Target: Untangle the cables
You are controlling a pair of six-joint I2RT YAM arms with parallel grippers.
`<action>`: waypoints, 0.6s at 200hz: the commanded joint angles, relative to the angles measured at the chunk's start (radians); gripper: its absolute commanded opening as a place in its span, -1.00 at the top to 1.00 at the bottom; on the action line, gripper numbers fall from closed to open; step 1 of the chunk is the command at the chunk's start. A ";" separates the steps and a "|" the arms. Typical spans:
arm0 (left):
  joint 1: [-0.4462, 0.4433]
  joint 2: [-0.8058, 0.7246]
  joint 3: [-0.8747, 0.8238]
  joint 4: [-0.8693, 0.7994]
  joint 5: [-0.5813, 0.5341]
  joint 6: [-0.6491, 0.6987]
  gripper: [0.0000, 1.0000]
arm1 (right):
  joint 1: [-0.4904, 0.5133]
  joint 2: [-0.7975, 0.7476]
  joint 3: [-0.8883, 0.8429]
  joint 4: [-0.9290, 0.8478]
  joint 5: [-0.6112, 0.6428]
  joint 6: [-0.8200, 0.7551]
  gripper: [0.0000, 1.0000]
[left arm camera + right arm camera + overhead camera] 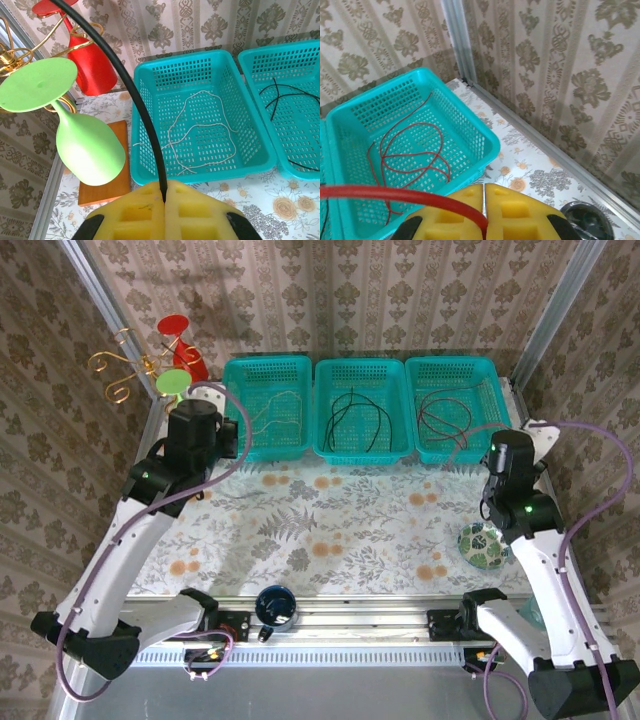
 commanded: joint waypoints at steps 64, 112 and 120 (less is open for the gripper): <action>-0.096 0.084 0.082 0.107 0.261 -0.006 1.00 | -0.024 -0.060 0.034 0.041 -0.159 -0.005 1.00; -0.127 0.196 0.191 0.278 0.380 0.011 1.00 | -0.024 -0.071 0.055 0.031 -0.206 -0.012 1.00; -0.129 0.214 0.206 0.324 0.396 0.020 1.00 | -0.024 -0.070 0.056 0.025 -0.212 -0.005 1.00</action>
